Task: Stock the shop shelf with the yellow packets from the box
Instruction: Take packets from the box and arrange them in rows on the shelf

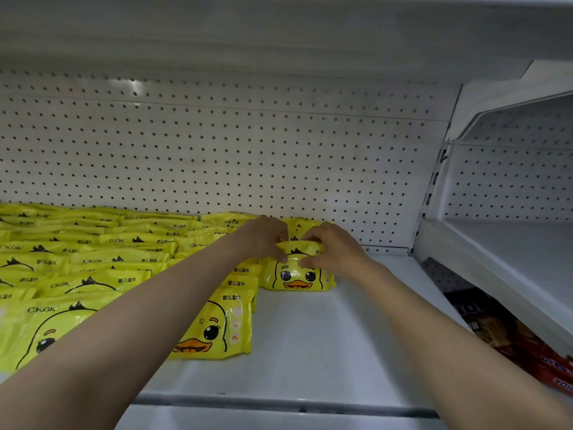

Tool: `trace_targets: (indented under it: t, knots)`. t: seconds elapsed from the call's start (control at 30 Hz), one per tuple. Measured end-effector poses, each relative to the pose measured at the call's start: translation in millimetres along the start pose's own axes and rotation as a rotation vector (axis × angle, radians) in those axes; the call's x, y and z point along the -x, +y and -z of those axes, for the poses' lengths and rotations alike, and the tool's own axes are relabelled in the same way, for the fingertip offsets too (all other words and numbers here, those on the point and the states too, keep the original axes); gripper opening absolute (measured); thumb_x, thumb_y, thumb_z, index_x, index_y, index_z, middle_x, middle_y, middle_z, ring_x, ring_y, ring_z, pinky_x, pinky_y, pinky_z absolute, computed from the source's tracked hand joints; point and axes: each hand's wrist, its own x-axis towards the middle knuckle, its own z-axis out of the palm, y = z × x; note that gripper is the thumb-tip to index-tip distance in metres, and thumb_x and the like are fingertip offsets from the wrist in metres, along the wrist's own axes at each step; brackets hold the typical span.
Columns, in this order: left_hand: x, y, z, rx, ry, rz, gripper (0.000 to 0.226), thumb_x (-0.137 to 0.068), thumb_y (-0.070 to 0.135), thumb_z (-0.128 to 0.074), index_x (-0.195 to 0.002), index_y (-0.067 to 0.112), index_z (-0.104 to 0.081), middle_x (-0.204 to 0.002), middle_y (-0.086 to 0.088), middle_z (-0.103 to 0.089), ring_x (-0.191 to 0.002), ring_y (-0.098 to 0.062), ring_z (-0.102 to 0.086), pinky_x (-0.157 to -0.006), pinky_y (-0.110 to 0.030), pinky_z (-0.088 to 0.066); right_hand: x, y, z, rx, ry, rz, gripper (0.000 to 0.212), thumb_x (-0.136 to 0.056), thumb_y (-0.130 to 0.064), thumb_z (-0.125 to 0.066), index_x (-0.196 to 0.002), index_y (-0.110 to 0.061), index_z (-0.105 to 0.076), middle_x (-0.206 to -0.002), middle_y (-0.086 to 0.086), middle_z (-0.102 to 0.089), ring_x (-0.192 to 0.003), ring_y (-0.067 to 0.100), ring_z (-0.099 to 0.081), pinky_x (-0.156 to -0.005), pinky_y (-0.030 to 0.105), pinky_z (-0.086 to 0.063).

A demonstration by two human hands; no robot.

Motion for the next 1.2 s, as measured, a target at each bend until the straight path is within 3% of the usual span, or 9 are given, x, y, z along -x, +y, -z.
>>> trace_targets:
  t: [0.17,0.43,0.67,0.93,1.2]
  knots:
    - [3.6,7.2,-4.3,-0.088,0.042,0.066,0.045,-0.075,0.042,-0.079,-0.112,0.025,-0.062,-0.113,0.004,-0.061,-0.108,-0.020,-0.054,-0.086,-0.033,-0.043,6.2,3.0,-0.2,0.095,0.020,0.047,0.067,-0.068,-0.052,-0.082,-0.128,-0.035,-0.057,-0.112,-0.007,-0.047,-0.118,0.014,-0.043,-0.084,0.029,-0.041]
    - [20.6,20.4,-16.8,-0.180,0.191,0.159,0.049,-0.080,0.043,-0.073,-0.124,0.027,-0.058,-0.123,-0.003,-0.057,-0.121,-0.025,-0.046,-0.092,-0.035,-0.042,10.3,-6.6,2.9,0.319,0.030,0.082,0.072,-0.074,-0.057,-0.074,-0.136,-0.030,-0.050,-0.128,-0.001,-0.052,-0.124,0.021,-0.043,-0.094,0.037,-0.043]
    - [65.6,18.0,16.5,-0.031,0.342,0.235,0.056,-0.080,0.031,-0.074,-0.130,0.019,-0.052,-0.127,-0.008,-0.051,-0.122,-0.028,-0.045,-0.093,-0.040,-0.046,9.8,-42.1,28.8,0.343,0.095,0.135,0.057,-0.088,-0.051,-0.062,-0.136,-0.024,-0.050,-0.136,0.004,-0.053,-0.130,0.026,-0.040,-0.098,0.038,-0.040]
    - [188.7,-46.8,62.9,0.017,0.514,0.342,0.060,-0.077,0.029,-0.078,-0.130,0.020,-0.052,-0.125,-0.011,-0.051,-0.118,-0.030,-0.049,-0.092,-0.040,-0.045,38.3,-165.5,27.0,0.174,0.190,0.283,0.054,-0.091,-0.048,-0.062,-0.137,-0.024,-0.050,-0.142,0.003,-0.051,-0.135,0.024,-0.037,-0.106,0.038,-0.037]
    - [385.9,-148.3,84.8,-0.127,0.635,0.478,0.054,-0.084,0.037,-0.070,-0.131,0.018,-0.052,-0.131,-0.012,-0.050,-0.123,-0.034,-0.046,-0.099,-0.045,-0.043,91.8,-353.0,-46.2,0.040,0.200,0.481,0.052,-0.091,-0.048,-0.061,-0.134,-0.021,-0.055,-0.138,0.004,-0.055,-0.130,0.027,-0.043,-0.105,0.035,-0.035]
